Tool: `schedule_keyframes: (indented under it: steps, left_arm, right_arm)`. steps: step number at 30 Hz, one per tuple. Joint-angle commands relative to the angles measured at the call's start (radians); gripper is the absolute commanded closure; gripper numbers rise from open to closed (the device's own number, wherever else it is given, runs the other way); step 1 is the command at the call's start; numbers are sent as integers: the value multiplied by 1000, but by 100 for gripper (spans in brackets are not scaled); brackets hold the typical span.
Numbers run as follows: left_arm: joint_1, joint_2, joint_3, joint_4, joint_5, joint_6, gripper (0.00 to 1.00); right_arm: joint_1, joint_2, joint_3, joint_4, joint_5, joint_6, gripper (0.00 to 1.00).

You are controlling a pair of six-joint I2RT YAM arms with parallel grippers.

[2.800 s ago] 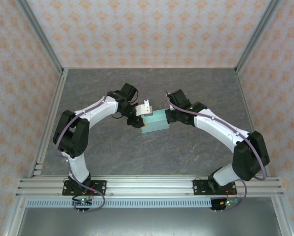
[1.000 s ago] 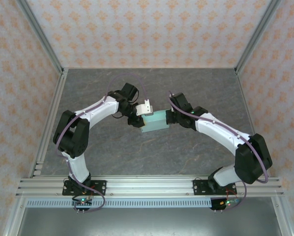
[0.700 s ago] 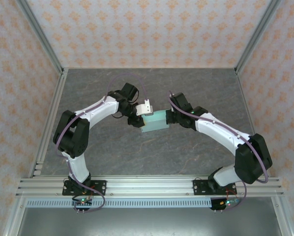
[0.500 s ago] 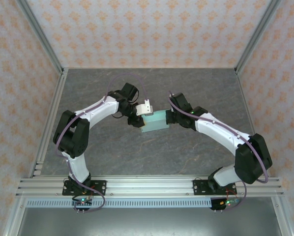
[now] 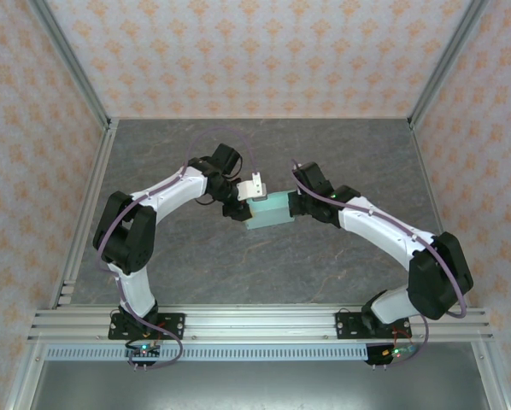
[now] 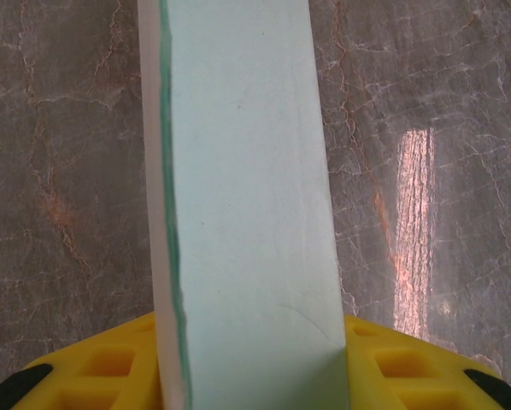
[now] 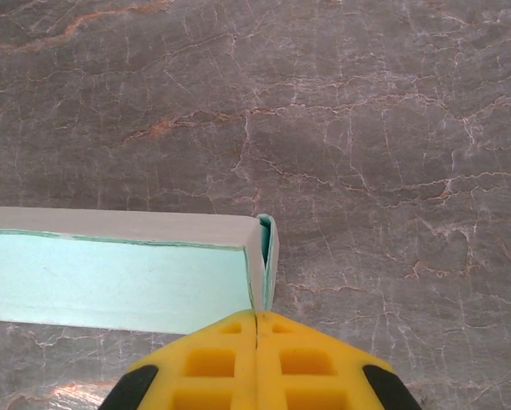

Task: Fold the paper box

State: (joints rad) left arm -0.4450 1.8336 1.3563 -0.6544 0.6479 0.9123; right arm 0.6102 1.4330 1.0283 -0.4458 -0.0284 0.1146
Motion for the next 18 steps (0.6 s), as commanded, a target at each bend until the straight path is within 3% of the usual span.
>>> schedule_keyframes:
  steps: [1,9,18]
  left_arm:
    - [6,18,15,-21,-82,-34,75]
    - [6,18,17,-17,-86,-39,75]
    - [7,18,20,-21,-78,-34,75]
  right_arm:
    - [4,-14,-21,-55,33,-16,100]
    - [4,-23,-59,20,-96,75,100]
    - [3,-29,-40,-7,-27,56,100]
